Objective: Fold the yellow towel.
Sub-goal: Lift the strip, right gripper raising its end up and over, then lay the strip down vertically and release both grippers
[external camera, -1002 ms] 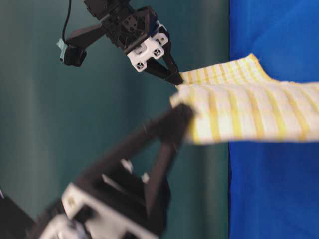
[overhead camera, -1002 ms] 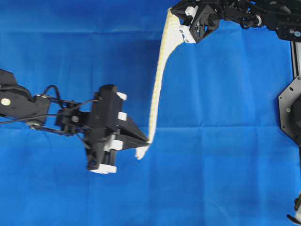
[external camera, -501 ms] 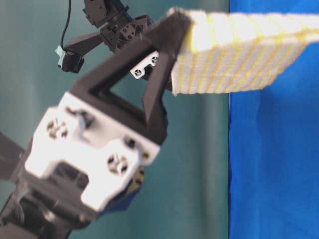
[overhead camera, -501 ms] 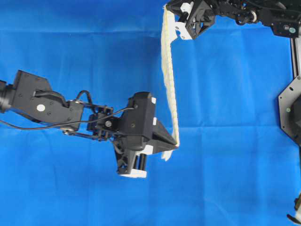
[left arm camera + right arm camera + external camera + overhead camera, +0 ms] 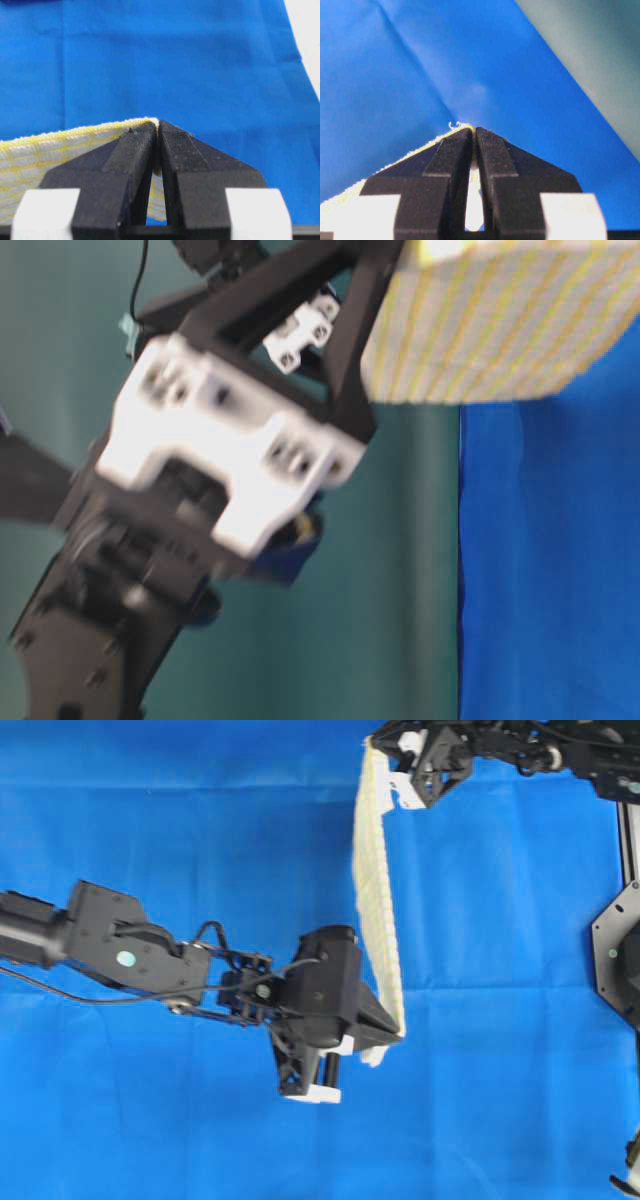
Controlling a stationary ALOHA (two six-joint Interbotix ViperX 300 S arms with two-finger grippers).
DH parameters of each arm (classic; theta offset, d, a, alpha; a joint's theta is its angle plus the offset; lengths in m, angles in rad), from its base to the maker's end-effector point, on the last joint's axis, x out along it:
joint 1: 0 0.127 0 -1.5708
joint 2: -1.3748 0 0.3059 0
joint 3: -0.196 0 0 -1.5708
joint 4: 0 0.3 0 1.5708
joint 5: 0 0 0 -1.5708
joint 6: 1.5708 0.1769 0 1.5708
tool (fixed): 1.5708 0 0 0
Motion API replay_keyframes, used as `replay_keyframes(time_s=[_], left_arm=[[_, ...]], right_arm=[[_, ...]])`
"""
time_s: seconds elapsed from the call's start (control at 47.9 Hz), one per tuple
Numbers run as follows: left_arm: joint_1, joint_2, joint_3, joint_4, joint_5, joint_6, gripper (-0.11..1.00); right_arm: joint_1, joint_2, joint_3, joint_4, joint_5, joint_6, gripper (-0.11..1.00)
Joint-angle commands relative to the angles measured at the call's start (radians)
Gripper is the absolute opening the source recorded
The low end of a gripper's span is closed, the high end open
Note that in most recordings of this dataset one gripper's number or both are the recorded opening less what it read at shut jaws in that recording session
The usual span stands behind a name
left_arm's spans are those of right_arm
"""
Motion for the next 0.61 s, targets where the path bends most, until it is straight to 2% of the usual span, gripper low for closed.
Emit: replay_keyframes(time_s=[0.0, 0.271, 0.585], left_arm=[[-0.009, 0.006, -0.055, 0.006, -0.014, 0.003, 0.02], [-0.005, 0.067, -0.1, 0.005, -0.015, 0.037, 0.02], [-0.014, 0.032, -0.011, 0.002, -0.035, 0.035, 0.02]], right_arm=[[-0.029, -0.058, 0.014, -0.005, -0.006, 0.0, 0.03], [-0.029, -0.094, 0.063, -0.006, -0.005, 0.0, 0.03], [0.005, 0.017, -0.003, -0.006, -0.011, 0.0, 0.03]])
